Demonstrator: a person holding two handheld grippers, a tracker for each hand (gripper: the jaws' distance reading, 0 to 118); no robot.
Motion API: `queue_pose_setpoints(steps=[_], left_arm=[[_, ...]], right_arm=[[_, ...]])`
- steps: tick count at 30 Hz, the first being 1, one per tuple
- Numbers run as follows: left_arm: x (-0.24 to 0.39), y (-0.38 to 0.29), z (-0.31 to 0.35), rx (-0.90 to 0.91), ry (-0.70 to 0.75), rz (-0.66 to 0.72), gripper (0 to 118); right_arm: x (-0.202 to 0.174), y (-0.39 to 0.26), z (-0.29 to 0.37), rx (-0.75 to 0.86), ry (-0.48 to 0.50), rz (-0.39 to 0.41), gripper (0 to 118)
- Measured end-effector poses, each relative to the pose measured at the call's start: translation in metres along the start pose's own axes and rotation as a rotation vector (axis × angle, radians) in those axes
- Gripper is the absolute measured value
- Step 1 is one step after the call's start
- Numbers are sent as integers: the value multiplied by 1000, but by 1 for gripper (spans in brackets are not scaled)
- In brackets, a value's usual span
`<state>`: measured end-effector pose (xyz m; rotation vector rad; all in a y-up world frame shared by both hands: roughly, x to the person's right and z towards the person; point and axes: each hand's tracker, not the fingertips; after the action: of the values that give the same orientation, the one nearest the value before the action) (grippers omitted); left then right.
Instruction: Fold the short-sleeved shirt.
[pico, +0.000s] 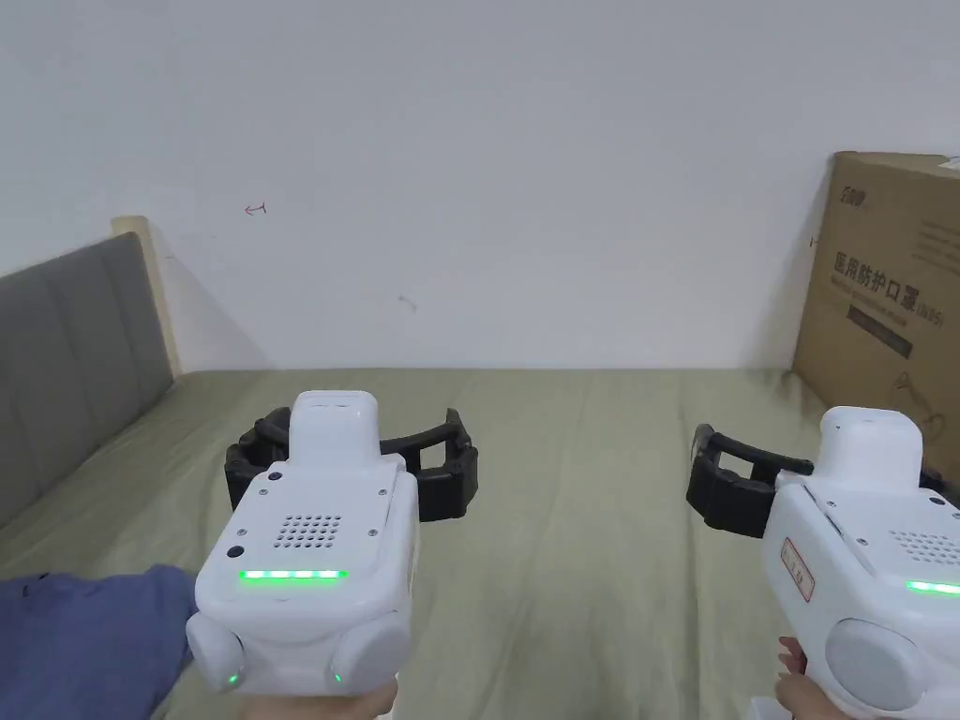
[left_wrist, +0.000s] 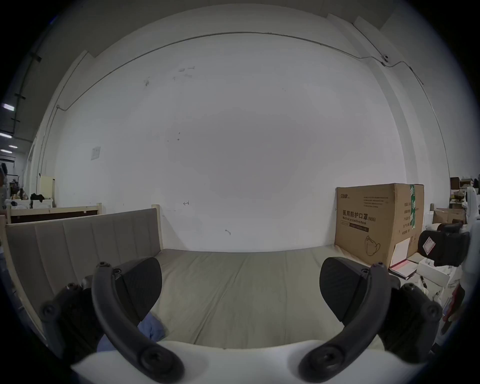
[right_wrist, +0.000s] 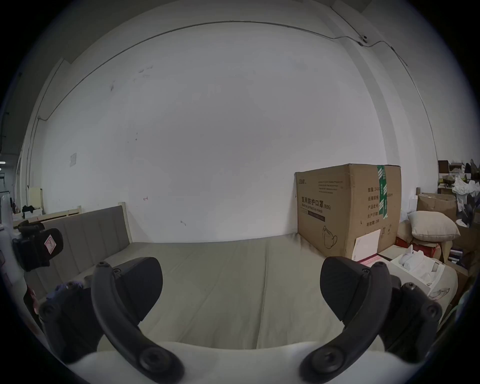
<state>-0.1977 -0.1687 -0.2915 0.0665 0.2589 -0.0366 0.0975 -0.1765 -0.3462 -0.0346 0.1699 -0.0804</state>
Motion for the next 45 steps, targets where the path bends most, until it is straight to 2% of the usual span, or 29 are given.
queue_pose_setpoints(steps=[10, 14, 15, 16, 17, 19, 21, 22, 23, 24, 25, 26, 27, 28, 29, 31, 32, 34, 36, 38, 39, 41, 43, 45], left_arm=[[-5, -4, -1, -25, 15, 26, 118], [0, -1, 1, -6, 38, -27, 118], [4, 2, 1, 4, 69, -81, 118], [10, 4, 0, 17, 102, -149, 118], [19, 5, 1, 46, 141, -278, 118], [42, -1, 6, 138, 194, -597, 118], [64, -27, 13, 303, 198, -1060, 118], [71, -44, 15, 381, 205, -1280, 118], [75, -66, 19, 480, 209, -1540, 118], [74, -86, 20, 573, 188, -1752, 118], [71, -94, 22, 602, 127, -1807, 118], [70, -94, 25, 587, 37, -1770, 118], [71, -86, 25, 486, -3, -1590, 118], [75, -75, 21, 418, 28, -1452, 118], [77, -59, 15, 331, 87, -1263, 118], [64, -21, 5, 148, 74, -899, 118], [52, -7, 2, 92, 55, -720, 118], [32, 7, -3, 27, 90, -490, 118], [7, 14, -8, -15, 89, -235, 118], [-13, 13, -4, -33, 70, 32, 118], [-20, 10, -2, -34, 71, 143, 118], [-25, 3, 4, -20, 120, 184, 118], [-19, -5, 9, 8, 163, 88, 118], [-15, -10, 11, 31, 140, -2, 118]], right_arm=[[-9, -3, 3, 7, 43, 50, 118], [-10, -4, 4, -2, 53, 42, 118], [-5, -4, 4, 2, 45, -5, 118], [2, -3, 3, -5, 49, -86, 118], [16, -1, 0, -29, 59, -263, 118], [52, -11, -7, -90, 69, -729, 118], [94, -54, -15, -159, 92, -1396, 118], [105, -78, -18, -183, 104, -1645, 118], [108, -107, -16, -261, 22, -1867, 118], [108, -130, -13, -337, -40, -2015, 118], [109, -151, -8, -384, -95, -2093, 118], [109, -159, -4, -409, -123, -2078, 118], [112, -159, -4, -412, -118, -2021, 118], [116, -154, -6, -392, -99, -1950, 118], [112, -141, -9, -320, -61, -1817, 118], [121, -102, -13, -216, -34, -1550, 118], [121, -73, -13, -163, -61, -1337, 118], [105, -19, -9, -24, -42, -923, 118], [71, 15, -1, 89, -75, -427, 118], [33, 19, 4, 151, -142, -8, 118], [17, 16, 6, 168, -120, 157, 118], [0, 1, 9, 134, -27, 315, 118], [-16, -11, 10, 82, -55, 319, 118], [-12, -20, 14, 84, -44, 229, 118]])
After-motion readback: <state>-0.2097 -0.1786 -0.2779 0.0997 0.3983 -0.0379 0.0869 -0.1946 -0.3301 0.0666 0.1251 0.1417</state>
